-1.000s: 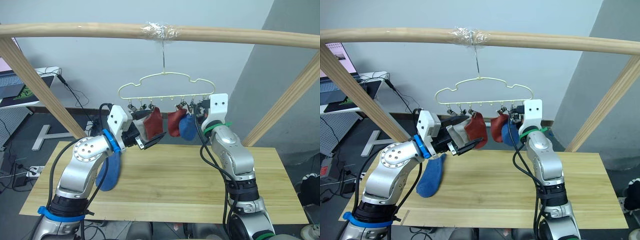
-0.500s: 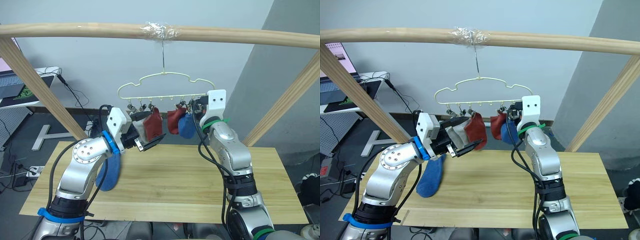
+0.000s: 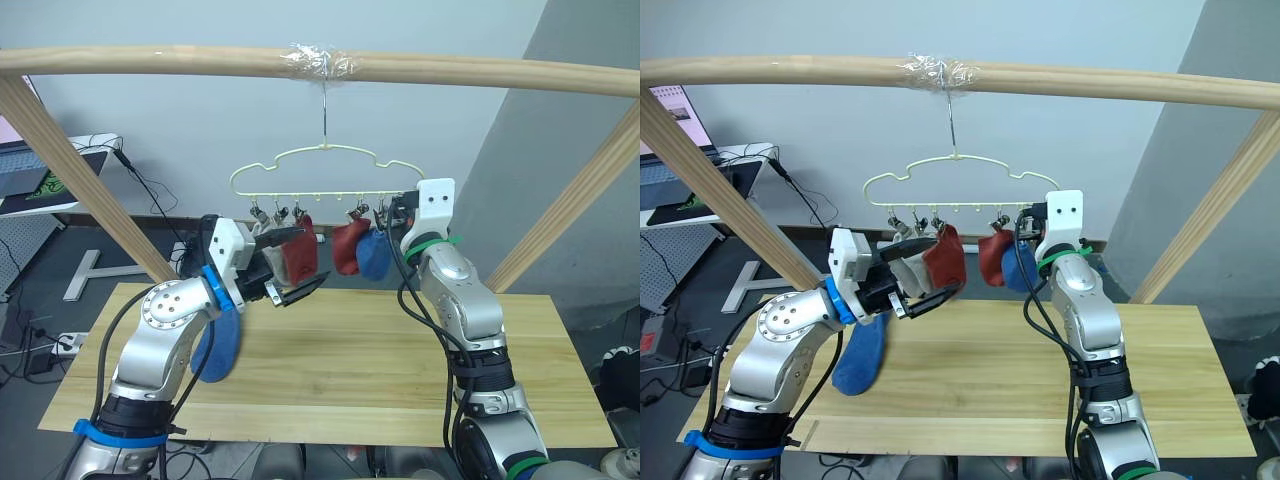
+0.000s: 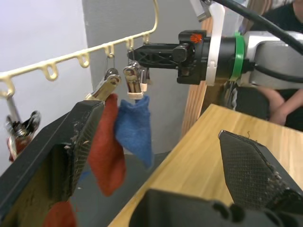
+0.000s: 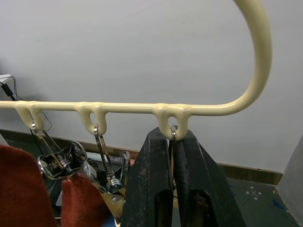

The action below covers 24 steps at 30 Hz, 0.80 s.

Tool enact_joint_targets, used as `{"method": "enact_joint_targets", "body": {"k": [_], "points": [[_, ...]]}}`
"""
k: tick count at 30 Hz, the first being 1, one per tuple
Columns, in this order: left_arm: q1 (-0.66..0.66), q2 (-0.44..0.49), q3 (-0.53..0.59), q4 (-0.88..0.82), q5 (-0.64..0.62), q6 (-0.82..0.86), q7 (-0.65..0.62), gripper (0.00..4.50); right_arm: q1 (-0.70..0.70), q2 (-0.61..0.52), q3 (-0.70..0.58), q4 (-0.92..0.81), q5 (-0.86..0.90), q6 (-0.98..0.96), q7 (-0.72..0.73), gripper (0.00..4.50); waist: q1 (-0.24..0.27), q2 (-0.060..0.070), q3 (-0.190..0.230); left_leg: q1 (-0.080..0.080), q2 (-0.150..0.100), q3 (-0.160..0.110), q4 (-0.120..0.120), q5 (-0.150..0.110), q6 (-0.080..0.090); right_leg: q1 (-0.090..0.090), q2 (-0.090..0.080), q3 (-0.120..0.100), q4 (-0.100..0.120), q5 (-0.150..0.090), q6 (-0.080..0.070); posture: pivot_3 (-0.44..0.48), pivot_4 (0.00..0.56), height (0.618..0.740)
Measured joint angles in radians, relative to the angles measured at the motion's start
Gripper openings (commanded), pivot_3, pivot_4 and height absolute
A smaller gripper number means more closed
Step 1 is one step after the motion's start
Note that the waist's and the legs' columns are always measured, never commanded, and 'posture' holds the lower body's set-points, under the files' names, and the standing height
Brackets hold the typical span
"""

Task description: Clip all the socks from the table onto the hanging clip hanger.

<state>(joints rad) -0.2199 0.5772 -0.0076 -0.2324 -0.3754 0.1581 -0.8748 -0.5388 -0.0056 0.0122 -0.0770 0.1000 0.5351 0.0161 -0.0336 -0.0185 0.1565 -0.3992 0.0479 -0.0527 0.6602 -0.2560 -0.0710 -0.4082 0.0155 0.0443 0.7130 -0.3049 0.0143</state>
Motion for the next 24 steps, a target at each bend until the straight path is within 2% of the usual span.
{"method": "enact_joint_targets", "body": {"k": [9, 14, 21, 24], "points": [[0.081, 0.069, 0.057, 0.061, 0.024, -0.013, -0.02, 4.5, -0.002, 0.0, -0.003, -0.005, 0.001, 0.002, 0.003, 0.02, 0.001, 0.001, 0.004, 0.0, 0.0, 0.0, 0.0, 0.0, 0.0, 0.0, 0.0, 0.0, 0.0, 0.0, 0.0, 0.026, 0.149, 0.705], [0.092, 0.14, 0.075, 0.35, 0.184, -0.027, 0.086, 4.5, -0.005, -0.001, -0.003, -0.038, 0.002, 0.031, 0.004, 0.02, -0.002, 0.004, 0.01, 0.0, 0.001, 0.0, -0.001, 0.0, 0.0, -0.002, 0.001, -0.001, 0.001, -0.002, 0.001, 0.022, 0.163, 0.705], [0.02, 0.085, 0.069, 0.509, 0.232, 0.087, 0.185, 4.5, -0.005, -0.002, -0.004, -0.071, 0.002, 0.081, 0.007, 0.02, 0.004, -0.003, 0.029, -0.002, 0.0, -0.001, 0.0, 0.0, 0.0, -0.002, -0.001, -0.001, 0.0, 0.0, -0.002, 0.015, 0.183, 0.705], [-0.047, 0.036, 0.059, 0.645, 0.25, 0.104, 0.213, 4.5, -0.006, -0.006, 0.0, -0.08, 0.002, 0.091, 0.012, 0.02, 0.002, -0.003, 0.03, -0.002, 0.0, -0.001, 0.0, 0.0, 0.0, -0.003, -0.001, -0.002, 0.001, 0.0, -0.002, 0.008, 0.188, 0.705]]}}
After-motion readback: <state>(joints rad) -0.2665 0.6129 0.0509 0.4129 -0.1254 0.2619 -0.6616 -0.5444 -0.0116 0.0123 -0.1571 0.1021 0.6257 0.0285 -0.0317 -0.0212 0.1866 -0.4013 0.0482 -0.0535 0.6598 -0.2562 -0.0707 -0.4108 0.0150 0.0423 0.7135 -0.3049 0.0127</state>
